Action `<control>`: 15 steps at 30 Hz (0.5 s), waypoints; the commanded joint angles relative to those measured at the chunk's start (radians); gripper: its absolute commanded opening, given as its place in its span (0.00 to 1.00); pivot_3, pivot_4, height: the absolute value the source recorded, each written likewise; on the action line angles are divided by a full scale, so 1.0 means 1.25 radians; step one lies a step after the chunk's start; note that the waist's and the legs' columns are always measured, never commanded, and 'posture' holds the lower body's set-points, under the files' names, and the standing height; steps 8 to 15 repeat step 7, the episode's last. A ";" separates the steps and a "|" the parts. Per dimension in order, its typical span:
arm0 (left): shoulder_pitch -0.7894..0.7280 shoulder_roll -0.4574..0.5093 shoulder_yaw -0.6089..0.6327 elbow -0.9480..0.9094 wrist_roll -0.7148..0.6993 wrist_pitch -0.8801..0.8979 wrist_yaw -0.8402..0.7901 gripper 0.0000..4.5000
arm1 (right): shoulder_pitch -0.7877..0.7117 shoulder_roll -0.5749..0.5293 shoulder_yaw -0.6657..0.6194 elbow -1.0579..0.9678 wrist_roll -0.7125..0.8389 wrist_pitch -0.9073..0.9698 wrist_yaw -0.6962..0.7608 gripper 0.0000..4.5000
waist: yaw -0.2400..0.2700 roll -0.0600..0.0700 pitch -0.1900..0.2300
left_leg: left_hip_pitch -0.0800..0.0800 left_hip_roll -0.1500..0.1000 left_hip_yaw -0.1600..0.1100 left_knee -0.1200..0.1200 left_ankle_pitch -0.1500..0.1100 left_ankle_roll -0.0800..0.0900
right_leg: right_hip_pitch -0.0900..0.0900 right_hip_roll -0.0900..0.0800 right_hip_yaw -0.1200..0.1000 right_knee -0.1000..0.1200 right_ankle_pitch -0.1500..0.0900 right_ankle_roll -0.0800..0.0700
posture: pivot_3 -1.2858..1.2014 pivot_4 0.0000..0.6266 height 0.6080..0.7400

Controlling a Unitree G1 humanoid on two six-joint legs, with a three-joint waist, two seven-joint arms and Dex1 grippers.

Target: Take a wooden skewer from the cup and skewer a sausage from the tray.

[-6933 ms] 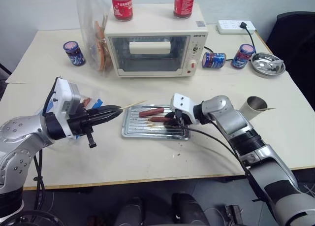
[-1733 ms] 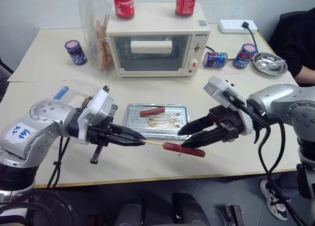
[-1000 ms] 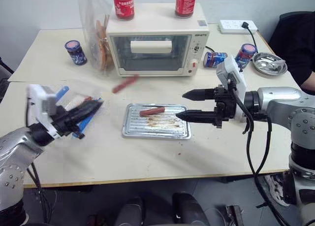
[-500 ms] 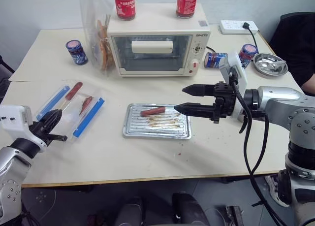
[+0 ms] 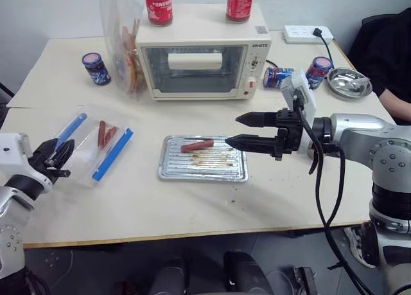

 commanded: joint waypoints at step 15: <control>0.238 0.058 0.287 -0.073 -0.116 0.050 -0.149 0.52 | 0.015 -0.079 0.062 0.023 -0.092 -0.104 0.144 1.00 | 0.009 0.000 0.000 | 0.001 0.000 0.000 0.001 0.000 0.001 | 0.002 -0.001 0.000 -0.002 0.000 -0.001 | 0.52 0.24 1.00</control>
